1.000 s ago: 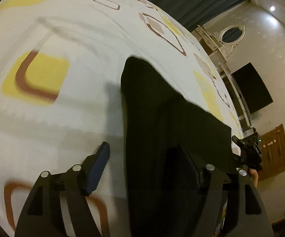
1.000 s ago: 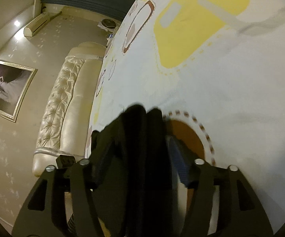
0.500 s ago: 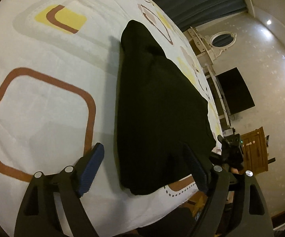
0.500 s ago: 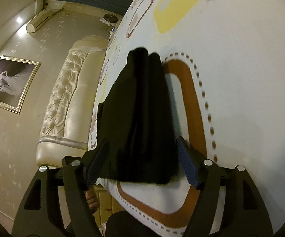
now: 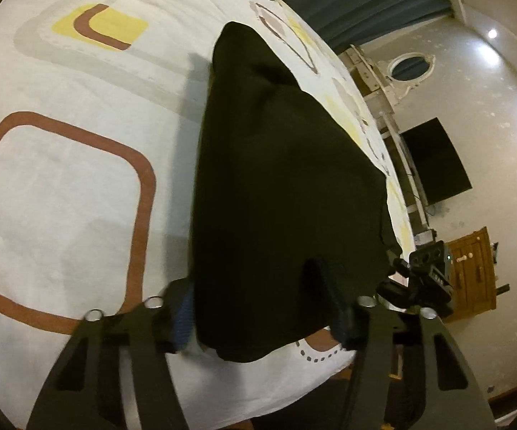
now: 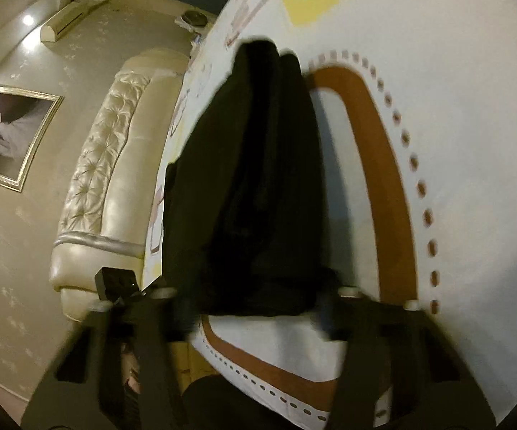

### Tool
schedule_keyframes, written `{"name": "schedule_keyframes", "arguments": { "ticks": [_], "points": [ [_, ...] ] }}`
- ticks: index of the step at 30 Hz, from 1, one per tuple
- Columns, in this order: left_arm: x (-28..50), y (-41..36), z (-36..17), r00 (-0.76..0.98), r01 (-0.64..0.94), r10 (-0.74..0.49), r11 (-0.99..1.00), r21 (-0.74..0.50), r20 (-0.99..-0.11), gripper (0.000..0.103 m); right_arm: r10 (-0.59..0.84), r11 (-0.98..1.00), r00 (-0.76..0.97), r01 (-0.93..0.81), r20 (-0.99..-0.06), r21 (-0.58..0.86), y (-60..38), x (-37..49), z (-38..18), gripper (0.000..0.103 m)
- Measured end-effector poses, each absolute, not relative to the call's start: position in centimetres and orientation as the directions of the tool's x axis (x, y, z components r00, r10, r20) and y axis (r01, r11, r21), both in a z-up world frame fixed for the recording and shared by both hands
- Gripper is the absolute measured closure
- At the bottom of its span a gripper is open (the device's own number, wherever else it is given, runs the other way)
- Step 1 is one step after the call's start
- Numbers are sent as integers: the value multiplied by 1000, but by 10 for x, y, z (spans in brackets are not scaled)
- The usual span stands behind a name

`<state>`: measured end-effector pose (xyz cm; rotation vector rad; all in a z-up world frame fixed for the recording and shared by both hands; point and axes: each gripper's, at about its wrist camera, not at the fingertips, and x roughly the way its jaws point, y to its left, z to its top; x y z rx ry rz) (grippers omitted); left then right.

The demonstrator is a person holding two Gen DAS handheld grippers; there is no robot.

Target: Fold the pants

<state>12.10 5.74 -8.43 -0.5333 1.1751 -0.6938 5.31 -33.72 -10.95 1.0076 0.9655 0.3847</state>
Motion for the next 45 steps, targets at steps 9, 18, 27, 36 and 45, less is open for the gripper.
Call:
{"name": "schedule_keyframes", "arguments": {
  "ticks": [9, 18, 27, 36, 45],
  "points": [
    [117, 60, -72, 264, 210, -679, 734, -647, -685, 70, 674, 480, 580, 129, -459, 868, -339, 45, -100, 73],
    [109, 53, -60, 272, 218, -634, 773, -596, -724, 72, 684, 472, 574, 121, -450, 873, -338, 29, -95, 74],
    [108, 49, -74, 311, 268, -613, 790, -551, -727, 67, 689, 461, 570, 132, -447, 878, -340, 25, -115, 74],
    [104, 44, -77, 336, 297, -613, 789, -538, -715, 63, 692, 454, 571, 130, -441, 881, -338, 26, -117, 74],
    [102, 49, -78, 333, 291, -626, 779, -555, -705, 60, 699, 443, 571, 127, -431, 887, -340, 26, -119, 74]
  ]
}}
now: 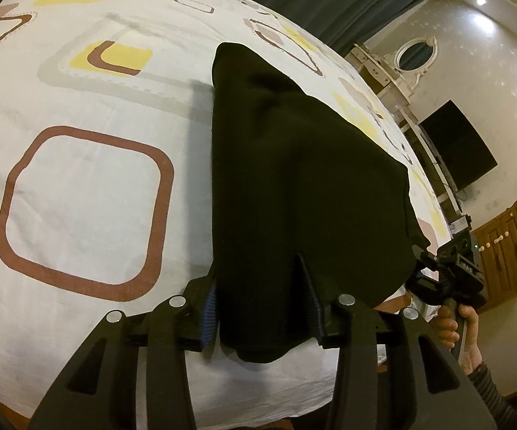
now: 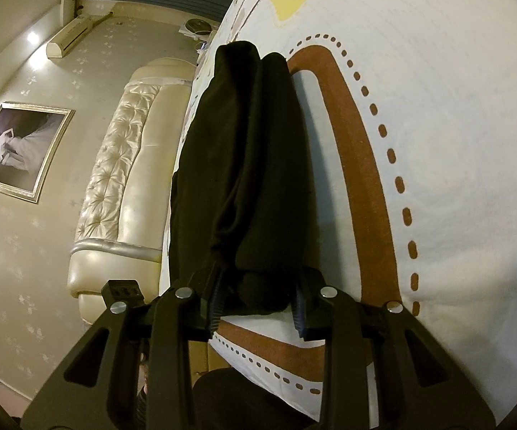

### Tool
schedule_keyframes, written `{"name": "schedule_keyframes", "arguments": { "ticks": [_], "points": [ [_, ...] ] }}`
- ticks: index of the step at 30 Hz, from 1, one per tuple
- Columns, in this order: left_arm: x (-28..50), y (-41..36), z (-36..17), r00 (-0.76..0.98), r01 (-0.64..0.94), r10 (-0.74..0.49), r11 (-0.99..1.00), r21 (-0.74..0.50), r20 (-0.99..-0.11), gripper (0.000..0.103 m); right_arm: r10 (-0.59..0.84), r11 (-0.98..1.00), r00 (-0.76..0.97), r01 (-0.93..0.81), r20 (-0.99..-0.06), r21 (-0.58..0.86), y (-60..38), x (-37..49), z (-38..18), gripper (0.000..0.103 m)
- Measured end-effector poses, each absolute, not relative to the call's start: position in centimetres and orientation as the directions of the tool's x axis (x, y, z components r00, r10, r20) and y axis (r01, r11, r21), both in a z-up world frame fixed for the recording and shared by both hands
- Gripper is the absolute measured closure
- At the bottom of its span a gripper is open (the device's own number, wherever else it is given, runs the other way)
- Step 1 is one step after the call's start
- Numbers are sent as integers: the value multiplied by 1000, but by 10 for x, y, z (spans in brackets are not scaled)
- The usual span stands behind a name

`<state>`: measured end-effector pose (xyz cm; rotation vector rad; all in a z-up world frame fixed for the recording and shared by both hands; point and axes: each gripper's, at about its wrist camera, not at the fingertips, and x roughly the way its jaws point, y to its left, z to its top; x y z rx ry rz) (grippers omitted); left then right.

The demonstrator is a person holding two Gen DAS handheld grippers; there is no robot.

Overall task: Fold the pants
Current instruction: 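Lay the folded garment flat on the bed and open both grippers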

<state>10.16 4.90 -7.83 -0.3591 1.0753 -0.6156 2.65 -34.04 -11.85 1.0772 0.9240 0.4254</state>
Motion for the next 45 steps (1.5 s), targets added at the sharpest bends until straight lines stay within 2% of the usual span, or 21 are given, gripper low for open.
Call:
{"name": "schedule_keyframes", "arguments": {
  "ticks": [6, 8, 11, 15, 18, 21, 26, 28, 31, 38, 40, 45],
  "points": [
    [101, 48, -77, 337, 295, -611, 791, -536, -716, 58, 700, 442, 571, 128, -430, 888, -341, 27, -119, 74],
    [100, 47, -76, 347, 300, -592, 805, -511, -728, 55, 699, 442, 571, 128, -430, 888, -342, 27, -119, 74],
    [99, 46, -74, 363, 298, -560, 827, -477, -745, 47, 698, 437, 574, 132, -428, 890, -342, 26, -120, 73],
    [95, 44, -70, 404, 292, -495, 867, -405, -769, 28, 702, 415, 579, 139, -414, 899, -345, 23, -122, 71],
    [89, 46, -67, 431, 259, -454, 890, -375, -779, 23, 700, 401, 585, 152, -409, 904, -349, 17, -121, 68],
    [82, 48, -62, 453, 225, -413, 911, -347, -791, 22, 694, 391, 592, 169, -410, 905, -357, 5, -120, 66],
    [62, 46, -43, 520, 202, -300, 953, -226, -800, 22, 651, 456, 587, 203, -481, 866, -364, -17, -113, 63],
    [55, 44, -36, 536, 196, -263, 963, -185, -803, 21, 625, 511, 583, 196, -518, 837, -360, -25, -103, 45],
    [40, 40, -26, 566, 195, -228, 971, -141, -792, 21, 518, 644, 590, 206, -619, 736, -347, -33, -83, 27],
    [11, 28, 1, 648, 178, -162, 982, -58, -744, 21, 305, 841, 616, 182, -726, 509, -296, -48, -48, 22],
    [4, 28, 5, 660, 171, -157, 984, -57, -735, 18, 237, 892, 616, 168, -752, 419, -284, -53, -44, 21],
    [-8, 24, 8, 672, 165, -141, 986, -39, -727, 17, 137, 948, 655, 130, -744, 289, -264, -62, -31, 17]
  ]
}}
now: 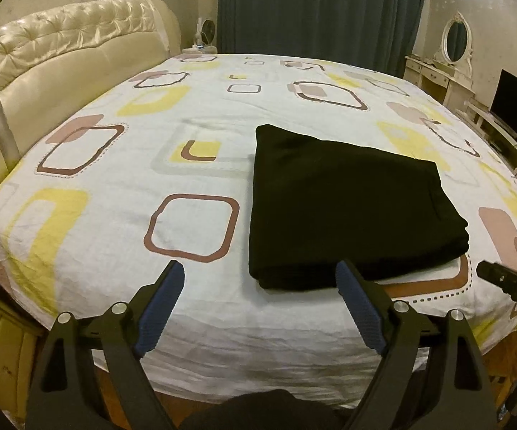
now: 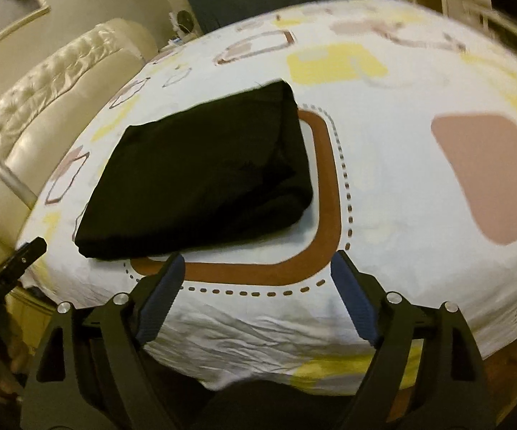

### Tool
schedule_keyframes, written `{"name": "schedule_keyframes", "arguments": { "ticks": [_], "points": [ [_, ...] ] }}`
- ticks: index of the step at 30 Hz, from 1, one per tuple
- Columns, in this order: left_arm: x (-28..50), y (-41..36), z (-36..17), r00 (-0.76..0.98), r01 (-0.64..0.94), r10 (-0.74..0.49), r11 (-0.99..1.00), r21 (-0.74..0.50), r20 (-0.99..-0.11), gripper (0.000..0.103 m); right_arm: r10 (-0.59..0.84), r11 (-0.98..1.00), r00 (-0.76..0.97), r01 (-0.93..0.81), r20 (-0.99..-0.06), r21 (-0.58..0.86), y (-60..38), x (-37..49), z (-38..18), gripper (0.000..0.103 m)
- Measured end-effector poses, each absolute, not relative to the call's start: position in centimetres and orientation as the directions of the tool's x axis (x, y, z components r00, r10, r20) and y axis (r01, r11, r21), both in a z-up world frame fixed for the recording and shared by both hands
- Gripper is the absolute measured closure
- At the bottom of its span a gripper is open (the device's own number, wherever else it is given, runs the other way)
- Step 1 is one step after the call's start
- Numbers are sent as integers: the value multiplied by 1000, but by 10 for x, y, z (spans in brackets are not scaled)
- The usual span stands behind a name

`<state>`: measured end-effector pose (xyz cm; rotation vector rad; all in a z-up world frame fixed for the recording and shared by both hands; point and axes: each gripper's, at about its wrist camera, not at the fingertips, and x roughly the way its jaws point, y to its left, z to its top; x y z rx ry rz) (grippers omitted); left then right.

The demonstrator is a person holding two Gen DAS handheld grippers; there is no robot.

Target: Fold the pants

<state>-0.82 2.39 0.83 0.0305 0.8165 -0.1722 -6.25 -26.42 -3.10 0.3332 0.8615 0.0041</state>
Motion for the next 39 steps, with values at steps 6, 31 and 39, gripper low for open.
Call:
{"name": "schedule_keyframes", "arguments": {
  "ticks": [6, 31, 39],
  "points": [
    [-11, 22, 10, 683, 149, -131, 988, -38, -719, 17, 93, 959, 662, 141, -743, 246, -260, -62, -30, 16],
    [-12, 18, 8, 703, 120, -93, 993, -11, -705, 17, 69, 963, 660, 152, -749, 223, -264, -59, -36, 16],
    [-14, 17, 9, 714, 106, -70, 994, 10, -697, 17, 72, 963, 656, 151, -751, 224, -264, -58, -37, 16]
  ]
}}
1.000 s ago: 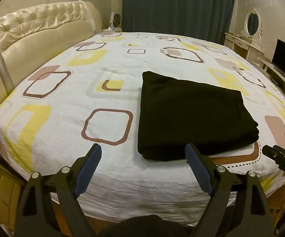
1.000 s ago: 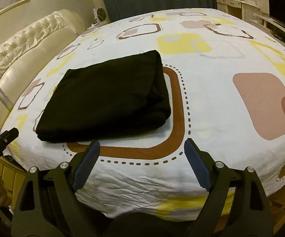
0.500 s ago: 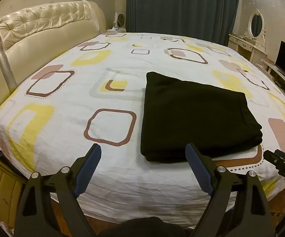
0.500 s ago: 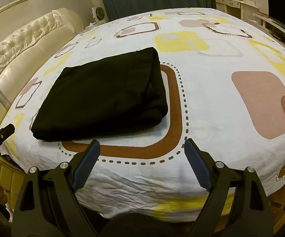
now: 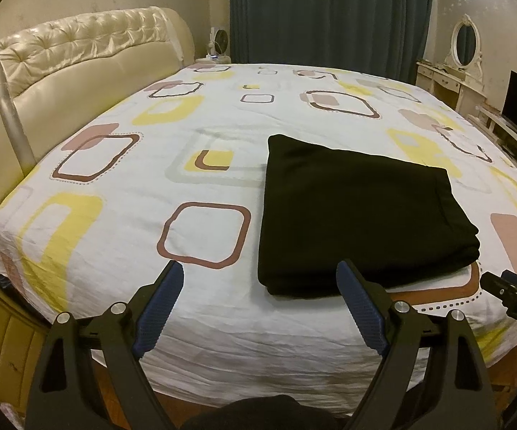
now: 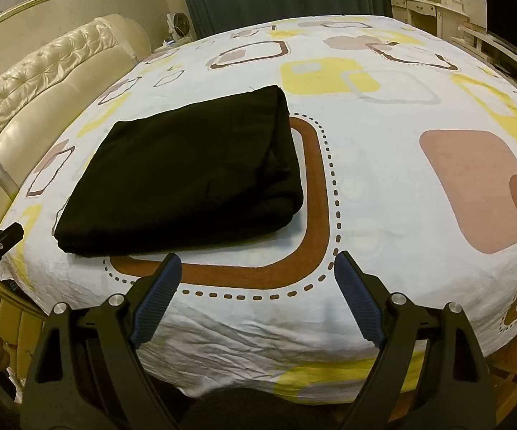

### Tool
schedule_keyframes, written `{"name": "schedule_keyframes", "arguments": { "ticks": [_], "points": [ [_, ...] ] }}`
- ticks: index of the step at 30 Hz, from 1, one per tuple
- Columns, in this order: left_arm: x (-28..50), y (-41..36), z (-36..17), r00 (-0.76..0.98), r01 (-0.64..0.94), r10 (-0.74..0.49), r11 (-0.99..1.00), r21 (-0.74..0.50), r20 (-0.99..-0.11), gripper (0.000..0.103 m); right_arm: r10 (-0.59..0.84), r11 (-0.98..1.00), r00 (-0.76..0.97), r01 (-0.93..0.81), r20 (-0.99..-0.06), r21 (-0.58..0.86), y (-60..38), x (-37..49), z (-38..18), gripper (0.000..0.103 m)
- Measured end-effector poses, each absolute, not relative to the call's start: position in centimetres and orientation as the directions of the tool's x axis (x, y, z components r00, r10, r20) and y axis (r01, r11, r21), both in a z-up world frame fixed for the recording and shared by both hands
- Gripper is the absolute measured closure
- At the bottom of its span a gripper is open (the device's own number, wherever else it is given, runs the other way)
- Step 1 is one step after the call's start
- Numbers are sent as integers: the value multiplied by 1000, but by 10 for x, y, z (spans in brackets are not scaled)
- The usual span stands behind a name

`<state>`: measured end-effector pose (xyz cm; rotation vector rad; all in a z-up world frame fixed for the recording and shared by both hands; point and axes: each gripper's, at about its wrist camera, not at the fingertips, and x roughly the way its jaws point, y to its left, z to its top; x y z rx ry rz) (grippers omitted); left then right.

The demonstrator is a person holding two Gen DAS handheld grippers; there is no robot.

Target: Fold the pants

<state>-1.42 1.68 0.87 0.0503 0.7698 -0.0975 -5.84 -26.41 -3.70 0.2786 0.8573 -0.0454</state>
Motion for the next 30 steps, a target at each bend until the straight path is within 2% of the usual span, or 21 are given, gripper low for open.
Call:
{"name": "schedule_keyframes", "arguments": {
  "ticks": [30],
  "points": [
    [-12, 12, 8, 701, 96, -31, 994, 51, -712, 17, 85, 964, 645, 139, -759, 225, -260, -57, -41, 16]
  ]
}}
